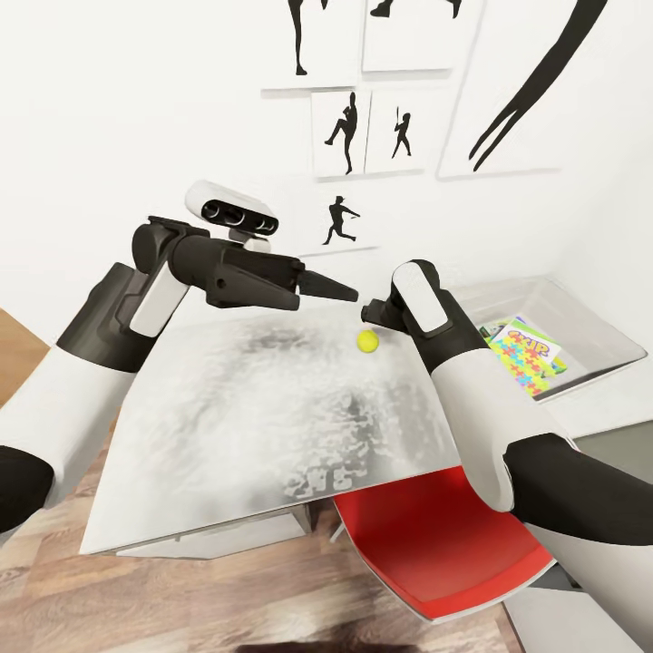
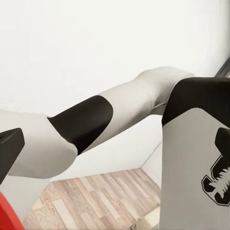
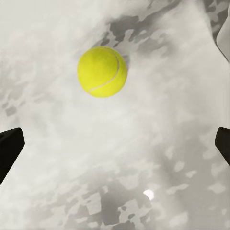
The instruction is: Put all the toys in the child's room - the three board games (two on the bed and one on the table), the two jigsaw puzzles on the table, and the tennis ball on the table - inside the toy box on the table in the child's room.
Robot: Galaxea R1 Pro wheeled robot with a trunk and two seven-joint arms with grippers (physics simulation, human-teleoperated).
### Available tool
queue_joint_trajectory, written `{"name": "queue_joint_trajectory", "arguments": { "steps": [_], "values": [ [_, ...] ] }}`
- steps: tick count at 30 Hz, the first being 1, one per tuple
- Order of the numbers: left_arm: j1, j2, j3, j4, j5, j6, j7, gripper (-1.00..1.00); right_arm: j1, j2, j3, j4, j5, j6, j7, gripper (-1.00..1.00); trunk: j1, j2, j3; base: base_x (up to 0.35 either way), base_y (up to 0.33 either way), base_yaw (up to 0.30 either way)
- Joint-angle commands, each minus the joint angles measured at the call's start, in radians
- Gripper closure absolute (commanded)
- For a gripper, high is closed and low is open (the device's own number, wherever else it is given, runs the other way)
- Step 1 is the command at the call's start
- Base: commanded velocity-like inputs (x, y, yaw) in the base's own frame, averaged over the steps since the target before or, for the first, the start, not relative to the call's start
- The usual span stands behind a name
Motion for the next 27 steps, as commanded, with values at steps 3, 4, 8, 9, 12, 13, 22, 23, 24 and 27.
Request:
{"name": "queue_joint_trajectory", "arguments": {
  "steps": [3,4,8,9,12,13,22,23,24,27],
  "values": [
    [-0.001,0.000,-0.005,0.001,0.001,0.011,-0.005,-1.00,-0.001,0.000,0.002,-0.001,-0.008,0.002,-0.010,-1.00,0.001,-0.002,-0.002,0.068,0.031,0.000],
    [-0.001,0.001,-0.006,0.002,0.001,0.011,-0.005,-1.00,-0.001,0.000,0.002,-0.001,-0.008,0.002,-0.010,-1.00,0.001,-0.002,-0.002,0.103,0.061,0.000],
    [-0.001,0.003,-0.008,0.002,0.001,0.011,-0.005,-1.00,-0.001,0.000,0.001,-0.001,-0.008,0.002,-0.010,-1.00,0.001,-0.002,-0.002,0.058,0.034,0.000],
    [-0.001,0.004,-0.009,0.002,0.001,0.011,-0.005,-1.00,-0.001,0.000,0.002,0.000,-0.008,0.002,-0.010,-1.00,0.001,-0.002,-0.002,0.024,0.014,0.000],
    [-0.001,0.007,-0.008,0.003,0.001,0.011,-0.005,-1.00,-0.001,0.000,0.001,0.000,-0.007,0.002,-0.010,-1.00,0.001,-0.002,-0.002,0.012,0.007,0.000],
    [-0.001,0.007,-0.008,0.004,0.001,0.011,-0.005,-1.00,-0.001,0.000,0.002,0.000,-0.007,0.002,-0.010,-1.00,0.001,-0.002,-0.002,0.027,0.035,0.000],
    [-0.001,0.013,-0.009,0.007,0.000,0.011,-0.005,-1.00,-0.001,0.000,0.002,0.001,-0.007,0.002,-0.010,-1.00,0.001,-0.002,-0.012,0.054,0.061,0.000],
    [-0.001,0.015,-0.009,0.007,-0.001,0.011,-0.005,-1.00,-0.001,0.000,0.002,0.001,-0.007,0.002,-0.010,-1.00,0.001,-0.002,-0.013,0.010,0.010,0.000],
    [-0.001,0.015,-0.009,0.007,-0.001,0.011,-0.005,-1.00,-0.001,0.000,0.002,0.001,-0.007,0.002,-0.010,-1.00,0.001,-0.002,-0.015,0.008,0.008,0.000],
    [-0.001,0.017,-0.008,0.007,-0.001,0.011,-0.005,-1.00,-0.001,0.000,0.002,0.001,-0.007,0.002,-0.010,-1.00,0.001,-0.002,-0.020,0.004,0.004,0.000]
  ]
}}
